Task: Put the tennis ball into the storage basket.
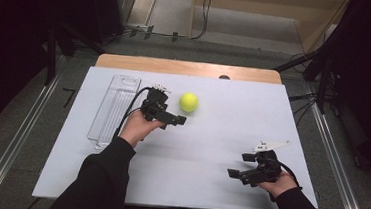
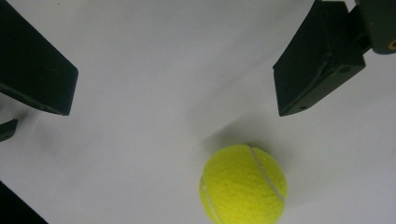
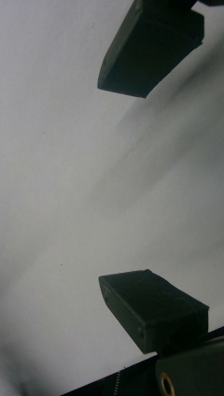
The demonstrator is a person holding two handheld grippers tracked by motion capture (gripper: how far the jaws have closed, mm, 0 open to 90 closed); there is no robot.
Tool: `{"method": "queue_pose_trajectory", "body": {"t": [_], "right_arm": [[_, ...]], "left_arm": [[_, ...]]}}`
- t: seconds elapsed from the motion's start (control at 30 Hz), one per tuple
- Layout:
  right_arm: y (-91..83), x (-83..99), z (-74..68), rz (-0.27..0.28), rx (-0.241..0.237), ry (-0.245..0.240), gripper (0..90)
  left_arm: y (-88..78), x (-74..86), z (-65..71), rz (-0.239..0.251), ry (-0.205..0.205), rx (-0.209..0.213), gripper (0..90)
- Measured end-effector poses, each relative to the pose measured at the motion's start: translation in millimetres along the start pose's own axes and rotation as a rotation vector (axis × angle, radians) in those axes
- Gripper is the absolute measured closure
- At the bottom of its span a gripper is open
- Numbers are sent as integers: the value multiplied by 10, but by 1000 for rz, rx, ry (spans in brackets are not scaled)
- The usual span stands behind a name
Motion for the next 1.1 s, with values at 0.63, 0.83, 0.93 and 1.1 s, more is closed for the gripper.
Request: {"method": "queue_pose_trajectory", "body": {"t": [0.63, 0.83, 0.93, 1.1], "right_arm": [[7, -3, -4, 1, -9, -1, 58], [7, -1, -4, 0, -9, -1, 58], [5, -2, -6, 1, -9, -1, 58], [2, -3, -11, 2, -13, -2, 58]], "left_arm": [[166, -214, -14, -24, 22, -3, 18], [206, -279, -11, -29, 31, -2, 19], [220, -320, -14, -27, 35, -2, 19], [228, -390, -49, -12, 19, 3, 19]]}}
Point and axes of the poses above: each handheld gripper's, and its own axes: y roughly forward along the jaws, x roughly out of its underside, z roughly to its right, the point moved 7 cm from there along y, roughly forward along the jaws, and after that the axes turned 3 degrees about -y, right-handed, at the moved point
